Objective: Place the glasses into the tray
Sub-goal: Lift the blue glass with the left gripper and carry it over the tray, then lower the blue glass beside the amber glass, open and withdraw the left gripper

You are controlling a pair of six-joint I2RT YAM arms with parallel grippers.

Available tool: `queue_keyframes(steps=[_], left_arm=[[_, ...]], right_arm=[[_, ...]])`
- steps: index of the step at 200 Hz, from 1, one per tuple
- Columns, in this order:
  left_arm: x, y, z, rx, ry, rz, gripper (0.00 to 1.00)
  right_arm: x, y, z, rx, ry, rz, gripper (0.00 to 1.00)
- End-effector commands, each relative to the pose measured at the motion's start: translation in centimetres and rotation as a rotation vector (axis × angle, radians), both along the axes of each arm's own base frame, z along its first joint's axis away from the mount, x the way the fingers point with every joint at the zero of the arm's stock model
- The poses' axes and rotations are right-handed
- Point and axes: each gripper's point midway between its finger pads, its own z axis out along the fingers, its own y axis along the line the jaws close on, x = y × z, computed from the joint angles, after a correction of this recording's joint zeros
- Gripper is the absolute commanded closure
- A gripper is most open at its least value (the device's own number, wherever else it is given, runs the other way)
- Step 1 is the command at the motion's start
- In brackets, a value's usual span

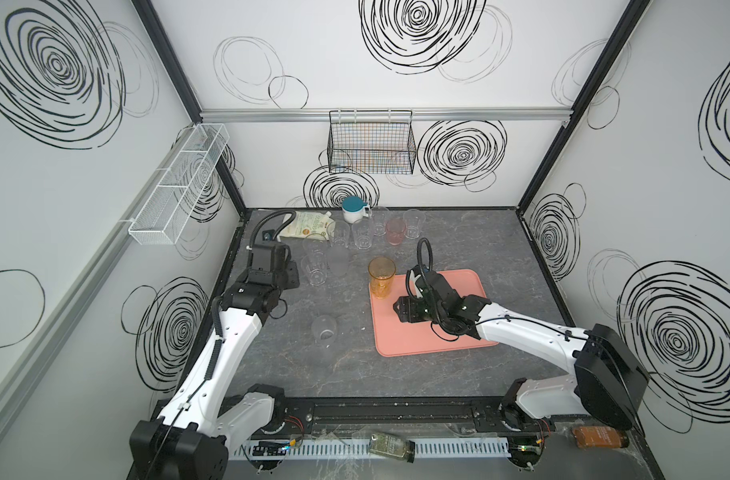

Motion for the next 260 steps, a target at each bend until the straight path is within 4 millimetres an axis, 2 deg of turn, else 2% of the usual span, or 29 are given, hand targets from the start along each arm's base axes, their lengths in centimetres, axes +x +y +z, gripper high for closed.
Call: queue_keyframes(steps=[1,23,40,61,91,106,119,132,170,234,238,260], left_arm=[[-1.0,-3.7,2.6,0.041,0.033,-0.166,1.0],[-2.5,-8.3,2.7,-0.011,0.115,-0.347,1.0],[-4.4,-11.3,1.3,-0.057,0.204,-0.465,1.0],[-6.7,-14.2,0.0,-0.101,0.302,-0.579,1.0],[-9.8,-17.8,-1.1,-0.12,0.389,-0.725,1.0],[-10.0,-19.5,-1.6,-0.136,0.388,-0.771,1.0],[-9.9,-22.0,-2.1,-0.17,0.382,-0.812,1.0],[-10.4,-24.0,-3.1,-0.125,0.419,-0.851,1.0],[-10.0,-25.6,-5.8,-0.082,0.475,-0.874,1.0],[-7.6,-28.8,-7.8,-0.036,0.537,-0.914,0.98],[-7.5,-28.9,-8.0,-0.032,0.541,-0.917,0.93],[-7.0,-29.2,-9.4,0.0,0.578,-0.92,0.91]], right_arm=[[0.9,-2.7,0.6,-0.014,-0.015,-0.075,0.24],[1.8,-4.5,1.1,-0.018,-0.006,-0.114,0.24],[2.3,-5.3,1.7,-0.025,-0.016,-0.134,0.24],[2.4,-5.7,2.2,-0.025,-0.024,-0.159,0.24],[1.5,-6.2,1.4,-0.007,0.006,-0.189,0.24],[1.0,-6.6,0.9,-0.006,0.015,-0.199,0.24],[0.7,-7.0,0.2,-0.012,0.015,-0.205,0.24],[0.6,-7.4,-0.5,-0.029,0.007,-0.208,0.24],[1.2,-7.0,-0.9,-0.044,0.02,-0.203,0.24],[0.2,-7.0,-2.6,-0.03,0.056,-0.195,0.24],[0.2,-7.0,-2.7,-0.03,0.058,-0.193,0.24],[0.0,-6.7,-3.1,-0.028,0.066,-0.179,0.24]])
